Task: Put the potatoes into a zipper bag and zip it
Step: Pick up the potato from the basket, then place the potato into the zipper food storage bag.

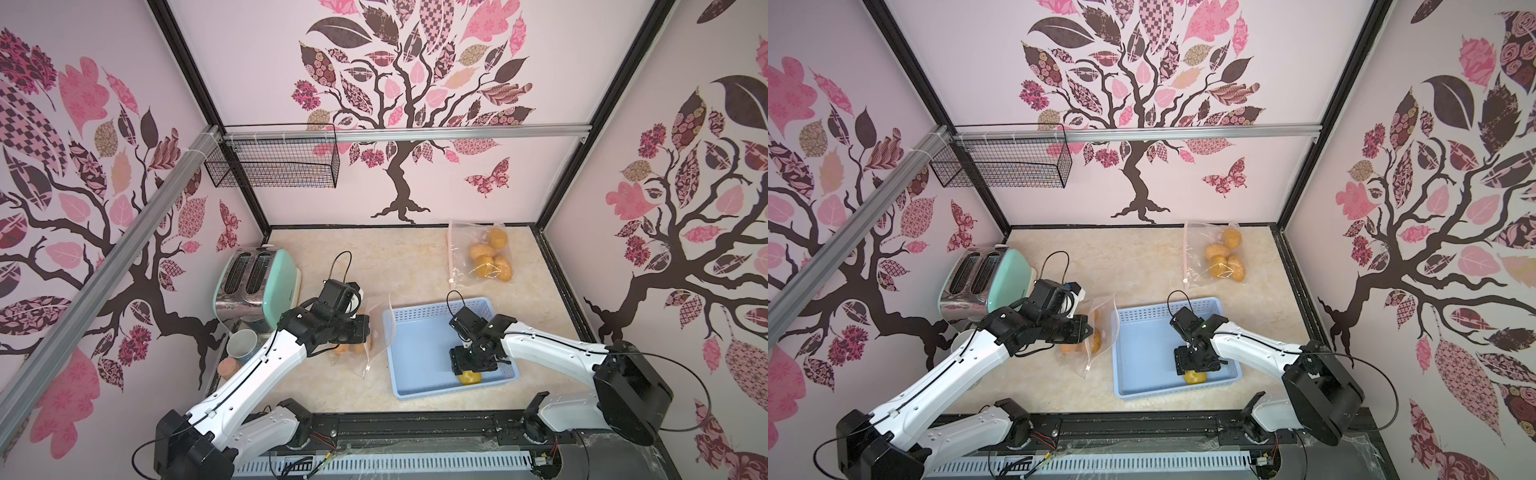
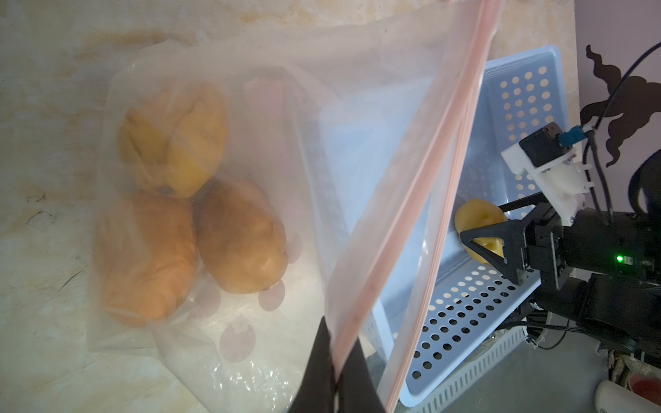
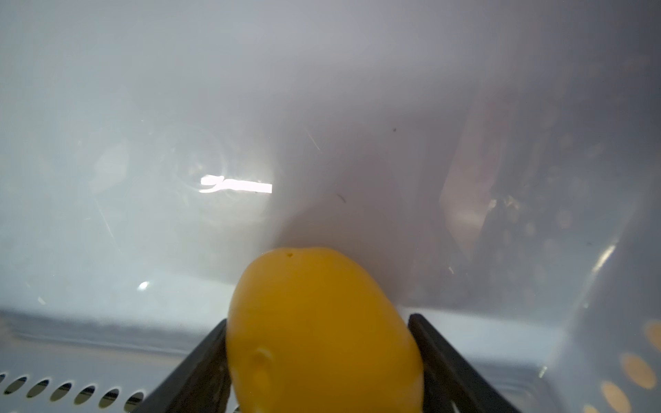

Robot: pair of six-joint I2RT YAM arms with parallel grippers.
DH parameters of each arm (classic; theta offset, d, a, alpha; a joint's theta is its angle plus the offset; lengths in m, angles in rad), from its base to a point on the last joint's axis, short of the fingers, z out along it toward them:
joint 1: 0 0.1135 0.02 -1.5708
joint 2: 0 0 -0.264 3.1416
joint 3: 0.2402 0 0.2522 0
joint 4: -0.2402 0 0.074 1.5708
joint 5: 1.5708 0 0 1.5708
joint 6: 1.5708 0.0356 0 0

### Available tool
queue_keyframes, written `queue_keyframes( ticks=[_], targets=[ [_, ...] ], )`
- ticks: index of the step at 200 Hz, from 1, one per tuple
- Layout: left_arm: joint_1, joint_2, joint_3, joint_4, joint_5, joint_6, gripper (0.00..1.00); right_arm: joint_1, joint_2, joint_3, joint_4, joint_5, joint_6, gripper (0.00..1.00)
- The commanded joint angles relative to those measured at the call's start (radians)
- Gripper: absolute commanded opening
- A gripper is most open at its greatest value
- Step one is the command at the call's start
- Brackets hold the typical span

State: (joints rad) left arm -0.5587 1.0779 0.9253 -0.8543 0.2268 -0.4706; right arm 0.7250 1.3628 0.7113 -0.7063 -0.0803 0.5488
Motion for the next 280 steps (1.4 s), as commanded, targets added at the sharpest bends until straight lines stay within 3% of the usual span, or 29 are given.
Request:
queue_keyframes(
  ticks=[1,43,85,137,201,280],
  targets=[
    [0.005,0.007,-0.025,0.009,0.003,0.012,0.00,0.003,0.017,0.011,0.041,-0.023,0.001,0.71],
    [0.004,0.007,-0.022,0.008,0.002,0.011,0.00,0.003,-0.016,0.051,0.040,0.014,-0.012,0.62],
    [0.017,0.013,-0.015,0.016,0.013,0.012,0.00,0.003,-0.148,0.061,0.142,-0.074,0.039,0.59],
    [0.034,0.016,-0.006,0.015,0.019,0.011,0.00,0.037,-0.174,0.169,0.348,-0.155,0.149,0.58],
    [0.034,0.038,-0.002,0.026,0.046,0.002,0.00,0.131,-0.041,0.218,0.801,-0.240,0.384,0.54],
    [0.034,0.037,-0.003,0.035,0.044,-0.006,0.00,0.194,0.093,0.272,0.879,-0.238,0.432,0.56]
  ],
)
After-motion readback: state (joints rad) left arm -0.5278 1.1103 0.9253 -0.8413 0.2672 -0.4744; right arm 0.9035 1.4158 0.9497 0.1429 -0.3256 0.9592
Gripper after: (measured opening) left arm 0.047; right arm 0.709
